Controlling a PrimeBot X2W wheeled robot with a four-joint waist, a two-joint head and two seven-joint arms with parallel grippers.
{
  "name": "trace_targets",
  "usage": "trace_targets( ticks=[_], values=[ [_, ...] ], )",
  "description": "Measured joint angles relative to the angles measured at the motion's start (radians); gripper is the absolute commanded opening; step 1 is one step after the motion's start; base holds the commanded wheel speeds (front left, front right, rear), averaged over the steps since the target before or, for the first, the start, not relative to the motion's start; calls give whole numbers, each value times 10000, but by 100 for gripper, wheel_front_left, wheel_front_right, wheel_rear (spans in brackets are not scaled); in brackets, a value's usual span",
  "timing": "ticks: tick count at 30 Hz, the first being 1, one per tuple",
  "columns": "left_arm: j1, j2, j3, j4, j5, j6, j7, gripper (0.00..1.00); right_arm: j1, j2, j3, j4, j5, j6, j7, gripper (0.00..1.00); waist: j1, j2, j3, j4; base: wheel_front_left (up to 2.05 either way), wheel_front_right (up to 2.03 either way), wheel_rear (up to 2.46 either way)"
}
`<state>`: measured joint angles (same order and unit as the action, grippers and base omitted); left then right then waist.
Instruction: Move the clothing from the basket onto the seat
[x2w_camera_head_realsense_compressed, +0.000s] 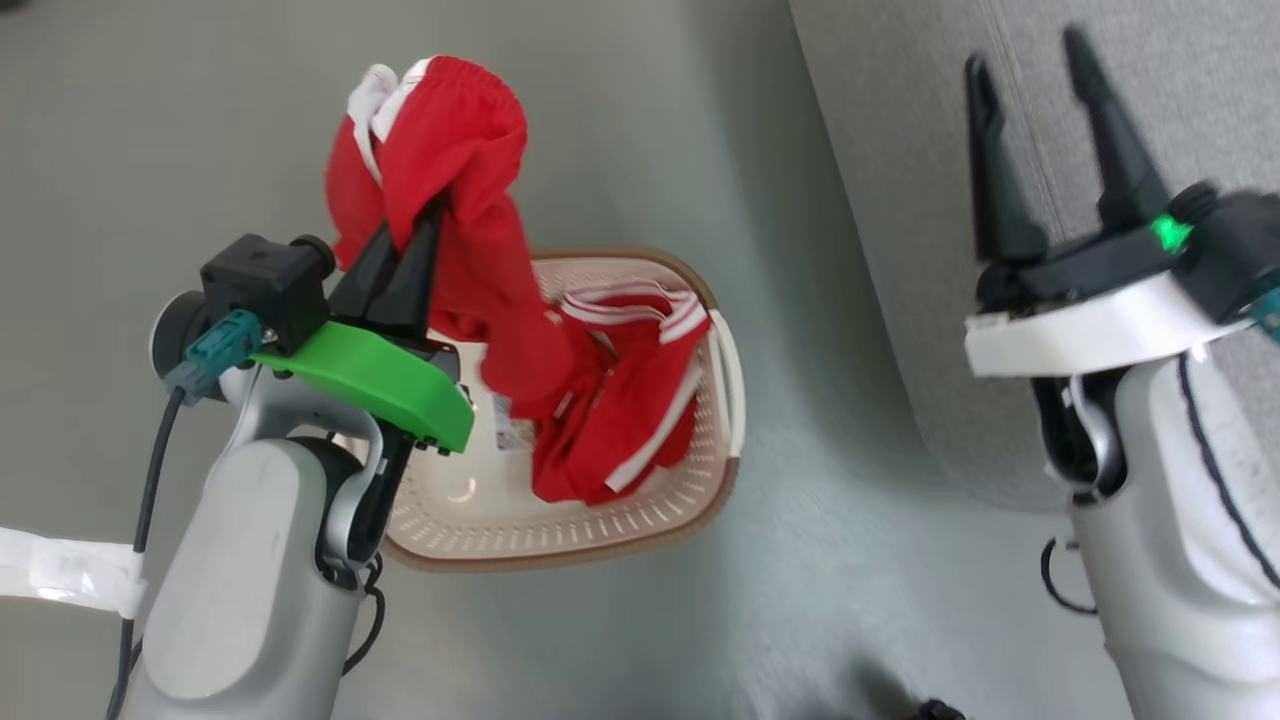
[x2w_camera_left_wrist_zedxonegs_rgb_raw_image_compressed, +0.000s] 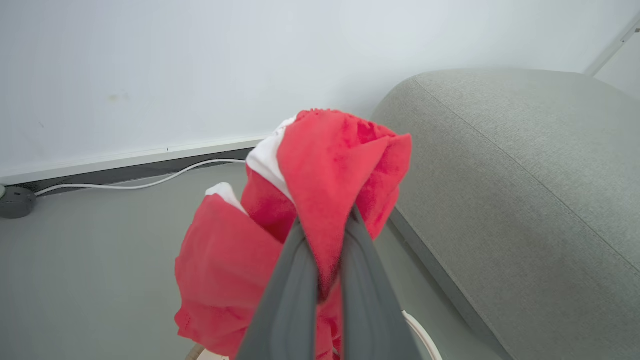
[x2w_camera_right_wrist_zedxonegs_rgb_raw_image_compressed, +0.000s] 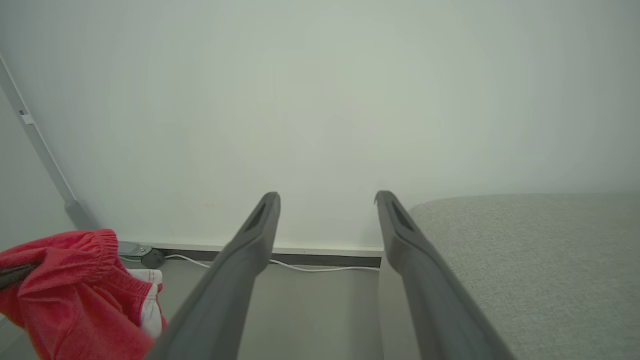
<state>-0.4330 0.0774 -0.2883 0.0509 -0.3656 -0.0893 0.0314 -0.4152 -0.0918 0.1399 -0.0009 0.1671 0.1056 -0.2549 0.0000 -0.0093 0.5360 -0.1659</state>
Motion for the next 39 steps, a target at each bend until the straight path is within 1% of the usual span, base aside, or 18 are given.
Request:
trace_targets(
  ticks=[5,7,12,18,22,25,28,30,38,39],
  values=[
    [106,-63,-163,-257,-157,-86,-77,0,565,-88,428,445,-17,86,0,100,0,0,-733,453,0,0,0],
    [197,-88,-263,-320,-407,-90,-159,0,710,-119,746,600,-92,88,2,100,0,0,-1179,703,0,0,0],
    [295,-111,-529,-382,-468,-123,-144,0,985,-107,1484,777,-192,176,2,100,0,0,-1930,1080,0,0,0],
    [522,-142,-775,-401,-614,-178,86,0,1329,31,2830,1047,-244,178,2,100,0,0,-2834,1455,0,0,0],
    [822,-144,-892,-378,-629,-178,228,0,1569,119,4197,1221,104,180,2,100,0,0,-3441,1648,0,0,0],
    [1054,-146,-1074,-407,-717,-197,397,0,1639,194,4847,1388,297,190,2,100,-1,0,-3895,1752,0,0,0],
    [1281,-174,-1384,-506,-809,-205,617,0,1775,242,4984,1496,656,188,2,100,-1,0,-4344,1832,0,0,0],
    [1426,-198,-1639,-675,-1037,-205,811,0,1871,228,4987,1565,702,188,2,100,-1,0,-4628,1883,0,0,0],
    [1792,-228,-2240,-1638,-1338,-209,1294,0,2014,251,4880,1942,809,188,2,100,-1,0,-5429,2053,0,0,0],
    [1845,-228,-2316,-1739,-1398,-211,1371,0,2042,251,4828,1990,865,188,2,75,-1,0,-5482,2064,0,0,0]
  ],
)
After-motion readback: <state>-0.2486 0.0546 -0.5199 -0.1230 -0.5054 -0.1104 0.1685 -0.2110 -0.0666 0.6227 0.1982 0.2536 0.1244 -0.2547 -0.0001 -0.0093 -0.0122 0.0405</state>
